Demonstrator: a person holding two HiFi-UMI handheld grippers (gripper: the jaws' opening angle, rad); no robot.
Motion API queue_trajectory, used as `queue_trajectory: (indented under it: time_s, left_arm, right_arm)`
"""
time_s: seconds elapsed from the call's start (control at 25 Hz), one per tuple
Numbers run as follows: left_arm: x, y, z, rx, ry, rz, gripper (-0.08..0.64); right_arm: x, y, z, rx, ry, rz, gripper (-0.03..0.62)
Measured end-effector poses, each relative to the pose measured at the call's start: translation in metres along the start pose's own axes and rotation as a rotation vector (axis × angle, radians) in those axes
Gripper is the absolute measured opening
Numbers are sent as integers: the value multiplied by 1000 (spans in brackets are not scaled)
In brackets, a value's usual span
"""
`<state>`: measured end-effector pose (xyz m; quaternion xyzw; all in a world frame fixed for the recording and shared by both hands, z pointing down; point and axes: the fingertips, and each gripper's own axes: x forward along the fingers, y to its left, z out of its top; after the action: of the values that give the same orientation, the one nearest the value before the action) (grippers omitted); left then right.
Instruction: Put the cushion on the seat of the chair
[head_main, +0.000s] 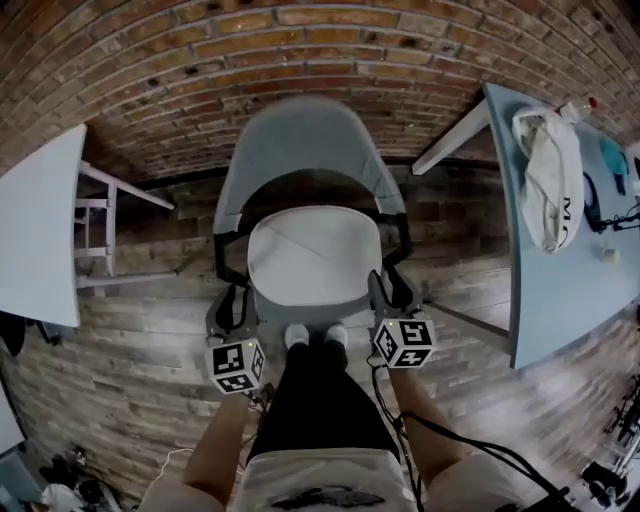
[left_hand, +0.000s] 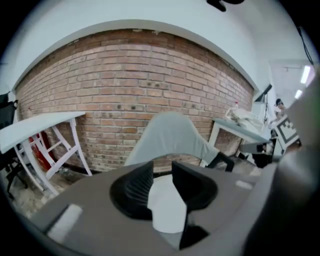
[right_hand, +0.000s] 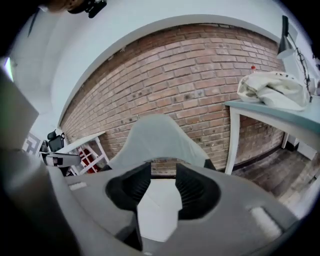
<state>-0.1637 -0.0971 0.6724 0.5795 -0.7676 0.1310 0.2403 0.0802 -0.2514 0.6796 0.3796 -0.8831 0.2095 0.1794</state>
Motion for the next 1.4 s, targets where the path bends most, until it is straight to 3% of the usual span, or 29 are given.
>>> queue_trajectory:
  time_s: [0.28, 0.56, 1.0, 1.4]
  left_arm:
    - [-61, -21, 108, 10, -98, -69, 106]
    - [-120, -42, 190, 7, -208, -91, 73]
    - [-165, -64, 244, 39, -275, -134, 9]
    - [-170, -92, 271, 70, -310, -185, -9]
  right_arm:
    - [-57, 60, 110, -60, -80, 89, 117]
    - [-118, 109, 192, -93, -180, 151, 11]
    - [-170, 121, 252, -140, -255, 151, -2]
    - [-178, 129, 269, -174, -266, 163, -2]
